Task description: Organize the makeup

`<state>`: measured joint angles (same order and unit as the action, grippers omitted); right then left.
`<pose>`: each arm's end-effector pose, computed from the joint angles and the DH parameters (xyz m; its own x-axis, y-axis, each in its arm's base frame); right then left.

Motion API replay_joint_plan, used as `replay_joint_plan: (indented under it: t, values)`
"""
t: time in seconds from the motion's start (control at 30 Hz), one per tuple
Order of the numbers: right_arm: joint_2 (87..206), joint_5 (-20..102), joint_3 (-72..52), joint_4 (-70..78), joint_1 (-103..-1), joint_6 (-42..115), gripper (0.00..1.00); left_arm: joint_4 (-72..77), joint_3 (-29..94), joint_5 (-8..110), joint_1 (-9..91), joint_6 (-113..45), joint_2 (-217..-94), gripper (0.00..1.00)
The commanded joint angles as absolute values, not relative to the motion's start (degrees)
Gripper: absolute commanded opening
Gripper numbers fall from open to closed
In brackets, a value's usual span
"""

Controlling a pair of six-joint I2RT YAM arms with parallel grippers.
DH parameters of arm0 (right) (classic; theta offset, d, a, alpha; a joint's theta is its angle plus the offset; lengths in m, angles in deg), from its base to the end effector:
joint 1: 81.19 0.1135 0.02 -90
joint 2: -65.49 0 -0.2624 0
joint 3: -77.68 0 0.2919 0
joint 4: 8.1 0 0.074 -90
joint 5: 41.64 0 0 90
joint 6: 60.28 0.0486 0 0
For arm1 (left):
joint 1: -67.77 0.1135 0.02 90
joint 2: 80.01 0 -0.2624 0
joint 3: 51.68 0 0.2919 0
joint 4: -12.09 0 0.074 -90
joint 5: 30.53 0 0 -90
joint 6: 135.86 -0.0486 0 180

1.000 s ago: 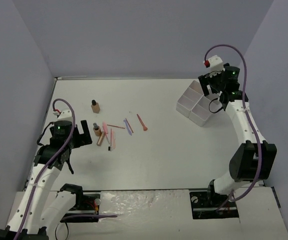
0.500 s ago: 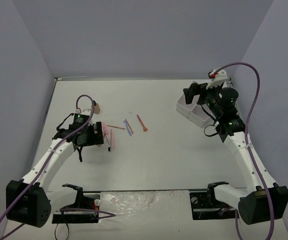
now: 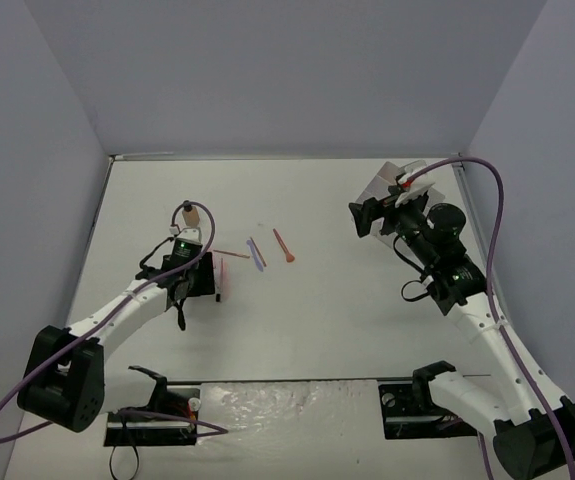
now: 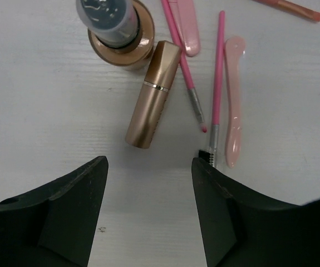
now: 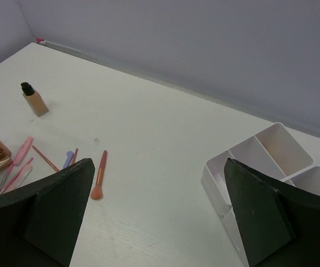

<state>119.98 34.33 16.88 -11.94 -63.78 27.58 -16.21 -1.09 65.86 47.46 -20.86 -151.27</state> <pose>0.2608 0.0941 0.3805 0.1874 0.0208 -0.9821 -0.5113 0.8557 -0.0794 0.2730 -0.0953 0.1667 -0.7580 -0.1673 -0.6304 -0.0485 0.9783 -0.2013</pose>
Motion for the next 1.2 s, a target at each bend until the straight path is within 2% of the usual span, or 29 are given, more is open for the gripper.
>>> replay_joint_plan:
  t: [0.0, 0.23, 0.37, 0.6, 1.17]
  values:
    - [117.63, 37.54, 17.54, -16.98, -62.58, 24.10, 1.00, -8.80, -1.12, 70.37, 47.38, -19.15, -150.99, 0.56]
    - [116.20, 38.08, 18.80, -16.98, -61.14, 22.77, 1.00, -4.87, -2.12, 68.88, 47.38, -19.76, -154.72, 0.54]
    - [115.37, 38.88, 19.36, -16.91, -60.33, 21.69, 1.00, -3.41, -2.94, 69.06, 47.45, -19.67, -156.20, 0.47]
    - [114.41, 40.05, 20.55, -16.90, -59.04, 20.58, 1.00, -2.50, -2.87, 68.62, 47.47, -19.54, -159.19, 0.41]
    - [114.94, 39.79, 18.84, -14.49, -58.33, 20.29, 1.00, -3.55, -3.55, 63.68, 45.41, -18.44, -155.68, 0.01]
